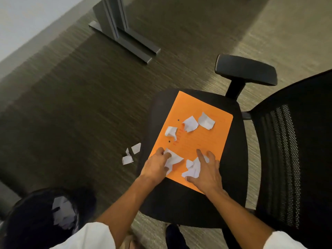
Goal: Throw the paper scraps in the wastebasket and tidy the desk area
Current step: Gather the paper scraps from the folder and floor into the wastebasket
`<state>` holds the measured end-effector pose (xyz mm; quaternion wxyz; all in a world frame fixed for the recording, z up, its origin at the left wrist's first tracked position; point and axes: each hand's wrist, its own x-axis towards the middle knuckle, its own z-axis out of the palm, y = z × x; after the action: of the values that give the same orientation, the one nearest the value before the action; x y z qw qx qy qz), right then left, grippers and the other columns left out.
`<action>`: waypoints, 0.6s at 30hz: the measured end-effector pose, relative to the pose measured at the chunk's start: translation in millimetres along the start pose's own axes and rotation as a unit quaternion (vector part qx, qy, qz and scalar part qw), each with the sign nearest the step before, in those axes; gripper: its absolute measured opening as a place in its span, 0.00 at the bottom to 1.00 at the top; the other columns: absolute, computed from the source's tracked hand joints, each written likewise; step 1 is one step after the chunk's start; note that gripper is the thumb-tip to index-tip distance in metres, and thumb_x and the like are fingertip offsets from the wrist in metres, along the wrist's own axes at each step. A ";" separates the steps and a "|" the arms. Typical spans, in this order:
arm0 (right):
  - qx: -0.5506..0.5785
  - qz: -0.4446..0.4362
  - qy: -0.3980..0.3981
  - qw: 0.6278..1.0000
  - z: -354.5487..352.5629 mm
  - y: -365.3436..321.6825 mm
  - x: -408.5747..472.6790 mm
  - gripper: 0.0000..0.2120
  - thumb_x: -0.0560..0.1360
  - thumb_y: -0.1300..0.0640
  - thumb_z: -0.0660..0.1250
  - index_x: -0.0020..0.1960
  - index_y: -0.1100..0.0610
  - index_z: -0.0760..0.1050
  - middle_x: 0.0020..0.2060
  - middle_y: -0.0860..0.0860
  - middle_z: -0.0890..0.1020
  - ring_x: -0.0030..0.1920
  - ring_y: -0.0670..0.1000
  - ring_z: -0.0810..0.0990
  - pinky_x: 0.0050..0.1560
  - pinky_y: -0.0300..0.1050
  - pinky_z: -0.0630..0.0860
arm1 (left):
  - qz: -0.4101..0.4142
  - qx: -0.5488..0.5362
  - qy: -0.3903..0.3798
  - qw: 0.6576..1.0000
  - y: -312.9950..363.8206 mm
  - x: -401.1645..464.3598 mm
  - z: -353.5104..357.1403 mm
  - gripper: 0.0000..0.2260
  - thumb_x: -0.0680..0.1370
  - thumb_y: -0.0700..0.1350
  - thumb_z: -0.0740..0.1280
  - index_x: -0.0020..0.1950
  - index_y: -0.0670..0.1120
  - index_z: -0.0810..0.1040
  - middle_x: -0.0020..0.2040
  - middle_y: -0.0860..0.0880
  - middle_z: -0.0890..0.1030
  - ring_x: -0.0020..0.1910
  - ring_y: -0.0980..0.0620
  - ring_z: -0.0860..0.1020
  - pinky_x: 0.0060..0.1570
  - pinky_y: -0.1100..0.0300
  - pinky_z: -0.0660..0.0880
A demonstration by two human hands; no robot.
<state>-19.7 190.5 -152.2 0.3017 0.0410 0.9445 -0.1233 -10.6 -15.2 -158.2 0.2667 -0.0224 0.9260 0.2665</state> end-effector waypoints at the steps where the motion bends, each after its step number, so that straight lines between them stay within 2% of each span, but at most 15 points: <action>1: -0.021 -0.022 -0.004 1.000 0.0 -0.4 1.5 0.51 0.69 0.42 0.78 0.80 0.41 0.47 0.77 0.50 0.49 0.74 0.56 0.57 0.63 0.52 0.75 | 0.001 -0.022 0.003 1.000 0.6 2.0 -0.9 0.20 0.77 0.43 0.71 0.69 0.50 0.75 0.65 0.49 0.70 0.58 0.44 0.78 0.56 0.52 0.76; 3: -0.056 -0.071 -0.009 0.996 -1.5 -0.6 4.6 0.44 0.73 0.44 0.74 0.80 0.40 0.51 0.77 0.49 0.50 0.73 0.55 0.58 0.61 0.49 0.75 | 0.005 -0.068 0.008 0.998 2.9 6.4 -5.6 0.16 0.75 0.41 0.73 0.63 0.48 0.80 0.61 0.50 0.72 0.54 0.45 0.78 0.53 0.53 0.78; 6: -0.082 -0.133 -0.018 0.988 -4.2 1.0 8.5 0.29 0.78 0.48 0.69 0.77 0.40 0.62 0.74 0.49 0.59 0.71 0.52 0.63 0.60 0.46 0.74 | 0.025 -0.117 0.022 0.993 6.1 14.0 -15.0 0.12 0.72 0.38 0.76 0.56 0.44 0.84 0.54 0.49 0.76 0.49 0.46 0.79 0.49 0.51 0.80; 8: -0.073 -0.148 -0.021 0.986 -4.6 2.5 10.7 0.21 0.80 0.51 0.66 0.73 0.43 0.69 0.71 0.48 0.66 0.68 0.51 0.67 0.60 0.46 0.74 | 0.042 -0.121 0.034 0.991 7.1 17.7 -19.9 0.10 0.72 0.37 0.76 0.53 0.44 0.85 0.52 0.49 0.79 0.48 0.48 0.79 0.47 0.54 0.80; 11: -0.041 -0.162 0.002 0.986 -4.7 5.8 13.8 0.15 0.81 0.54 0.64 0.67 0.47 0.77 0.63 0.46 0.76 0.61 0.49 0.75 0.57 0.44 0.77 | 0.055 -0.122 0.047 0.990 9.1 23.5 -24.6 0.08 0.74 0.38 0.75 0.53 0.45 0.85 0.52 0.50 0.83 0.47 0.54 0.80 0.47 0.61 0.79; 14: 0.030 -0.140 0.047 0.989 -5.8 10.8 13.6 0.12 0.80 0.55 0.67 0.63 0.50 0.80 0.59 0.46 0.82 0.58 0.48 0.80 0.55 0.42 0.76 | 0.047 -0.131 0.068 0.988 11.7 28.5 -29.3 0.06 0.75 0.38 0.74 0.52 0.44 0.86 0.49 0.52 0.83 0.43 0.58 0.78 0.43 0.71 0.73; 16: 0.116 -0.105 0.074 0.985 -10.3 15.7 15.1 0.10 0.79 0.53 0.70 0.60 0.49 0.79 0.54 0.47 0.83 0.54 0.48 0.81 0.49 0.43 0.78 | 0.038 -0.143 0.092 0.985 13.4 32.0 -33.4 0.05 0.74 0.38 0.75 0.49 0.44 0.86 0.45 0.54 0.82 0.41 0.59 0.78 0.42 0.72 0.73; 18: 0.190 -0.068 0.089 0.975 -17.9 19.8 21.5 0.12 0.77 0.52 0.72 0.58 0.45 0.73 0.49 0.47 0.80 0.50 0.49 0.80 0.43 0.44 0.76 | 0.040 -0.150 0.119 0.981 15.3 36.0 -39.3 0.06 0.73 0.36 0.75 0.47 0.44 0.87 0.43 0.53 0.83 0.40 0.59 0.79 0.42 0.71 0.74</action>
<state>-44.2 214.3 -154.7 0.1944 0.0441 0.9274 -0.3165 -63.3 -18.4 -140.8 0.1372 -0.0564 0.9007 0.4084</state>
